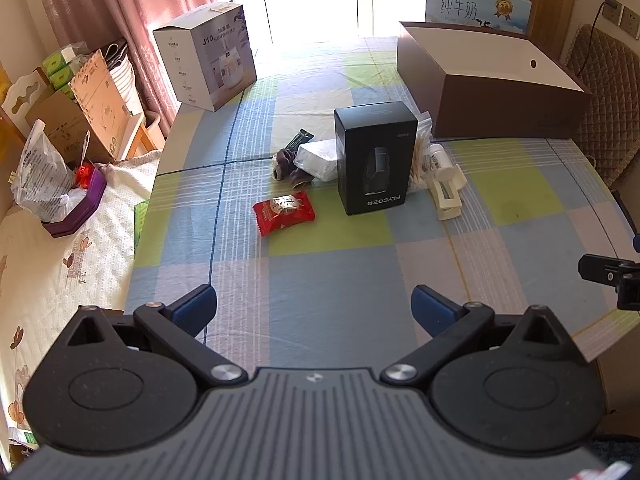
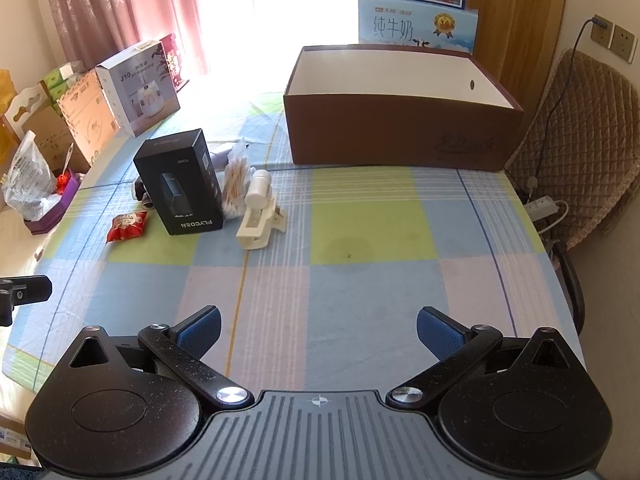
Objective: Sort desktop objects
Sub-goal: 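Move the left tool toward the black box while the right tool approaches the white pill bottle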
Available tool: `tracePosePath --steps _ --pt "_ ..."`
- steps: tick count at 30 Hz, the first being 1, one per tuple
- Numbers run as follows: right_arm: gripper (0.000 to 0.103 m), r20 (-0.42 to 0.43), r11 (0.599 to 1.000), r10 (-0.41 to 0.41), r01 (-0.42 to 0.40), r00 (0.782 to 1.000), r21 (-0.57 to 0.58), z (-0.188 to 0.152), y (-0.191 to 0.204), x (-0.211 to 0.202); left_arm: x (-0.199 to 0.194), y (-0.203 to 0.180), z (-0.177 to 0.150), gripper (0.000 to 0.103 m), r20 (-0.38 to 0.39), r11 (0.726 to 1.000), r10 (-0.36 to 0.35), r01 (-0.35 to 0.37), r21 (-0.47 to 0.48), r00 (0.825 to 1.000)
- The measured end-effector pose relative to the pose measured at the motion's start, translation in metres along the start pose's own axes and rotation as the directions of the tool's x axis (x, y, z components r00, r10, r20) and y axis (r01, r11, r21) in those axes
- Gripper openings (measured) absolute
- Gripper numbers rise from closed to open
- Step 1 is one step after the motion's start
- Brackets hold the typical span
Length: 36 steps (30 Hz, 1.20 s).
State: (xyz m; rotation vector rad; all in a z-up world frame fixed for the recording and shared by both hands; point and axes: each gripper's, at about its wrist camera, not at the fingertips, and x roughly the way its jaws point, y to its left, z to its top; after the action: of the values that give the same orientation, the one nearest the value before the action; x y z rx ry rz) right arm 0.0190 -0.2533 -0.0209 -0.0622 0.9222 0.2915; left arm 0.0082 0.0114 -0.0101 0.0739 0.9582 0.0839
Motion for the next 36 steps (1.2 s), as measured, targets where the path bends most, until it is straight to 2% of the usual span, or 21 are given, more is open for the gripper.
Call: tracePosePath --steps 20,36 --pt "0.101 -0.009 1.000 0.005 -0.005 1.000 -0.013 0.010 0.003 0.011 0.007 0.005 0.001 0.102 -0.006 1.000 0.003 -0.003 -0.009 1.000" --pt "0.101 -0.012 1.000 0.010 -0.011 1.000 -0.015 0.018 0.004 0.018 0.012 0.008 0.016 0.102 -0.013 1.000 -0.001 0.001 0.000 1.000"
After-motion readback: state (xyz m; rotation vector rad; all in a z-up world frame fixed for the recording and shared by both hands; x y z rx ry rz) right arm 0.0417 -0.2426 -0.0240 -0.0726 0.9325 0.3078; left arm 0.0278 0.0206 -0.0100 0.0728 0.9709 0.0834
